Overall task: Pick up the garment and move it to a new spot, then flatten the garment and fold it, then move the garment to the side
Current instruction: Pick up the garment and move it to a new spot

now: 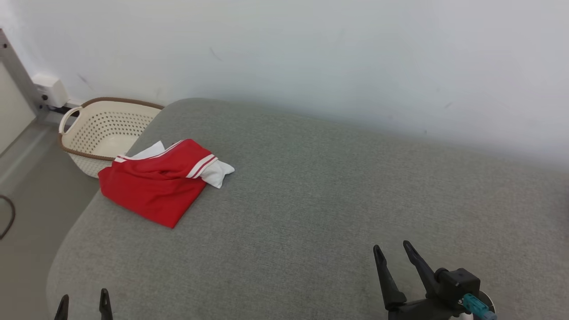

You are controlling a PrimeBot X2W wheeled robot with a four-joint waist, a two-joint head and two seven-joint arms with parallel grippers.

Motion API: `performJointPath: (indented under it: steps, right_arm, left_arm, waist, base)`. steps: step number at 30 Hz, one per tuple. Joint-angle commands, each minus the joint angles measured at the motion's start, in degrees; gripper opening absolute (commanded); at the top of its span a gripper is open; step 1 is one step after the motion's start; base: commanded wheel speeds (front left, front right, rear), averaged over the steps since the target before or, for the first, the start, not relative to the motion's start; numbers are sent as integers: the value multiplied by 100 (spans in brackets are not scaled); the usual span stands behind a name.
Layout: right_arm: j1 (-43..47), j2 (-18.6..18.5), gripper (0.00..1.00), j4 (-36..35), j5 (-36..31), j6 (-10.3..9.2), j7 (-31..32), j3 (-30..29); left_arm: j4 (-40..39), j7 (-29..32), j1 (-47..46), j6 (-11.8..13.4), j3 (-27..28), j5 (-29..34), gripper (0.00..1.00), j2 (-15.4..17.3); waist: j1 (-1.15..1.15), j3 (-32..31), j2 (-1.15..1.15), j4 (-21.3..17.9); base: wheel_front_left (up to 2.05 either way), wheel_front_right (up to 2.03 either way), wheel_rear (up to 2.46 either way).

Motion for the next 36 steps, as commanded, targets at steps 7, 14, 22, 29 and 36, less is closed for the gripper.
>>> performJointPath:
  steps: [7,14,22,29,36]
  right_arm:
    - [-55,25,100,23,72,0,-11,108]
    - [-87,1,100,41,131,0,-11,181]
    - [-131,28,100,0,164,0,-11,247]
    - [-243,44,100,-57,184,0,-11,400]
    - [-448,13,100,-79,237,0,-11,637]
  left_arm:
    - [17,-18,75,35,13,-36,100,57]
    - [36,-18,45,43,23,-117,100,38]
    - [124,-18,-258,-67,-1,-271,100,91]
    - [337,-18,-967,-231,-48,-234,100,427]
    - [871,20,-1924,-440,65,-452,100,803]
  waist:
    - [0,-7,0,226]
    - [0,11,0,191]
    - [0,78,0,0]
    - [0,218,0,-233]
    - [0,452,0,-603]
  base:
    - [0,0,0]
    - [0,0,0]
    - [0,0,0]
    - [0,0,0]
    - [0,0,0]
